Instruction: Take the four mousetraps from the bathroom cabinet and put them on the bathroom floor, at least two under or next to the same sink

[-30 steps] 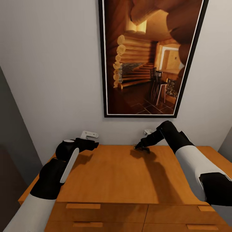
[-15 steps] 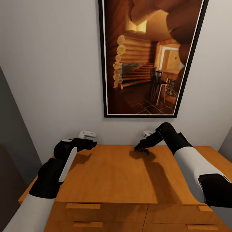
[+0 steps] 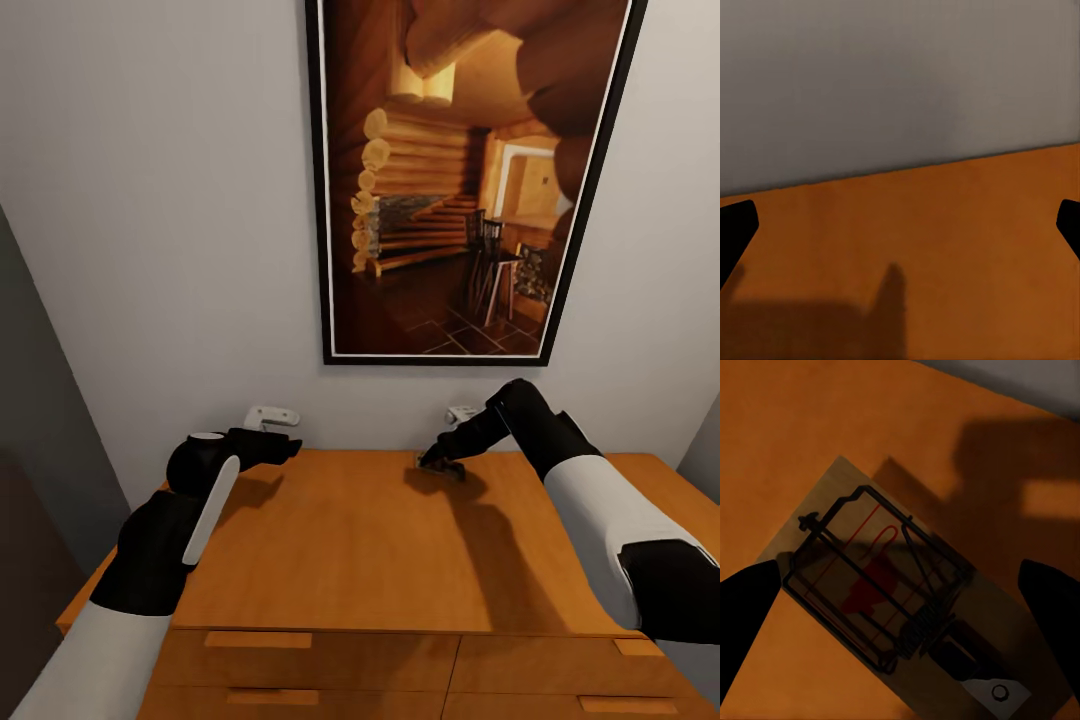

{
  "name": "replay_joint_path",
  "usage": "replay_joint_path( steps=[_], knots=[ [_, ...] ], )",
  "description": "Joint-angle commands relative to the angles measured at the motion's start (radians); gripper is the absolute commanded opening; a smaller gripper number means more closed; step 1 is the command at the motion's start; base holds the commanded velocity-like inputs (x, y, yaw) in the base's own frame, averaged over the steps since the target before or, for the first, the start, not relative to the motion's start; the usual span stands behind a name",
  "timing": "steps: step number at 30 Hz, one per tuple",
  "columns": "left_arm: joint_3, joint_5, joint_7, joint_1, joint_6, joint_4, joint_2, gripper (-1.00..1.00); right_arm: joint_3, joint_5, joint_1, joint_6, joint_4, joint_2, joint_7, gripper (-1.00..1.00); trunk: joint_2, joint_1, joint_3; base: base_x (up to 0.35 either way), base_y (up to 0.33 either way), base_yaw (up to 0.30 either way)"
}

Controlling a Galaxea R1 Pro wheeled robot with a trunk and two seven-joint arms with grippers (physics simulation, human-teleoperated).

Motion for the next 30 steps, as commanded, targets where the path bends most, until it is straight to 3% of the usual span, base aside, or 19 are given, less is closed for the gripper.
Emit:
replay_joint_path(
  steps=[1,8,14,19,25,30],
  knots=[
    [-0.002,0.009,0.008,-0.001,0.004,-0.001,0.001,1.00,0.003,0.010,-0.001,0.002,-0.001,-0.001,0.011,-1.00,-0.001,0.000,-0.001,0.000,0.000,0.000],
    [-0.034,-0.012,-0.031,-0.004,-0.005,0.003,-0.002,1.00,0.032,0.011,0.032,0.002,0.016,0.039,0.005,-1.00,-0.001,0.000,-0.001,0.000,0.000,0.000],
    [-0.033,0.023,-0.041,-0.007,-0.015,0.036,-0.031,1.00,0.042,0.020,0.064,0.002,0.012,0.073,0.014,-1.00,-0.001,0.000,-0.001,0.000,0.000,0.000],
    [-0.029,0.053,-0.039,-0.007,-0.017,0.063,-0.040,1.00,0.044,0.059,0.087,-0.025,-0.015,0.099,0.016,-1.00,-0.001,0.000,-0.001,0.000,0.000,0.000],
    [-0.028,0.058,-0.038,-0.007,-0.016,0.080,-0.041,1.00,0.048,0.068,0.115,-0.043,-0.070,0.089,0.019,-1.00,-0.001,0.000,-0.001,0.000,0.000,0.000],
    [-0.027,0.058,-0.038,-0.007,-0.016,0.081,-0.041,1.00,0.050,0.023,0.120,-0.020,-0.113,0.061,0.023,-1.00,-0.001,0.000,-0.001,0.000,0.000,0.000]
  ],
)
